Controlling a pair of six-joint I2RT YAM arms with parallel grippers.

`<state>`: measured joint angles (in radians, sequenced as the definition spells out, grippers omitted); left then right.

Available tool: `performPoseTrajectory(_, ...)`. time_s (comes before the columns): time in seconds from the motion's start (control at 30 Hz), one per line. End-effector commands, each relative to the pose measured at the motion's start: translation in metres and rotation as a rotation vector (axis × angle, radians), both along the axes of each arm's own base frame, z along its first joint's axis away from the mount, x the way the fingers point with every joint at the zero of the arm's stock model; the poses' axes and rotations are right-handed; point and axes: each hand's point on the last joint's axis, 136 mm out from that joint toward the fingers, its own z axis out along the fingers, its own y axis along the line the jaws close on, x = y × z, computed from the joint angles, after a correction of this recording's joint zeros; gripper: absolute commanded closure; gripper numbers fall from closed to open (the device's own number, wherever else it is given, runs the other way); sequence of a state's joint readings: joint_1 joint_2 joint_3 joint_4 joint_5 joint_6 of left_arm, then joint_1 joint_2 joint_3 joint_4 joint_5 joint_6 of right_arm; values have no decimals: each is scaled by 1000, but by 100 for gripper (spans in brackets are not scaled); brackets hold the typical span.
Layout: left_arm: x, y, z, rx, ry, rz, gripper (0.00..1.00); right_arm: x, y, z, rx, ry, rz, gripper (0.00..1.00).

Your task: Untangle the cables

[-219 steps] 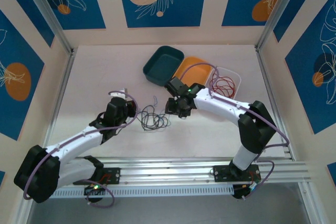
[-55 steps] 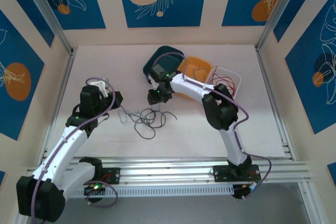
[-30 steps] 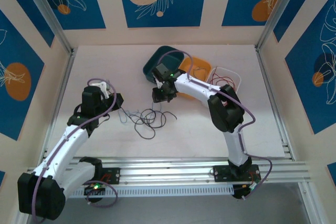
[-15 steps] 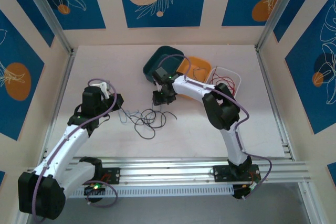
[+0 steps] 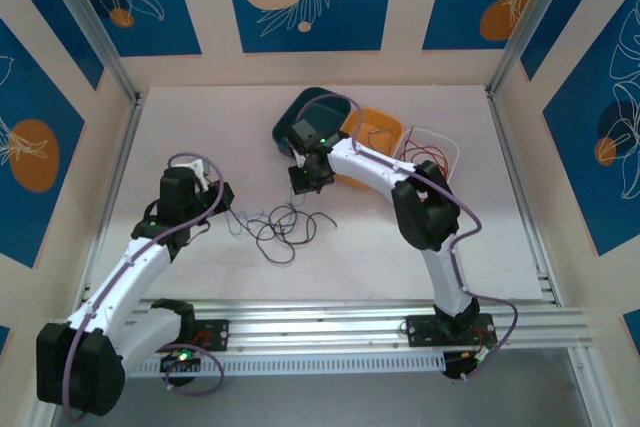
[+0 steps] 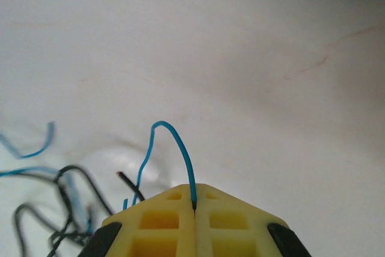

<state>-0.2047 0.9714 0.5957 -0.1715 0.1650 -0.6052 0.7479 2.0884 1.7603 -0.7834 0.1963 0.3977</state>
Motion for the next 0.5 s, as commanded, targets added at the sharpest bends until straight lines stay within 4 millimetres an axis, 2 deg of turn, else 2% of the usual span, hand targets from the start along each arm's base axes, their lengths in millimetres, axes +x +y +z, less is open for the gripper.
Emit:
performPoseTrajectory(0.0, 1, 7, -20, 2, 46, 45, 100, -2, 2, 98, 58, -185, 41, 100)
performPoseTrajectory(0.3, 9, 0, -39, -37, 74, 36, 100, -37, 8, 240, 205, -400, 153, 100)
performPoseTrajectory(0.47, 11, -3, -49, -43, 95, 28, 100, -54, 3, 317, 300, -532, 199, 100)
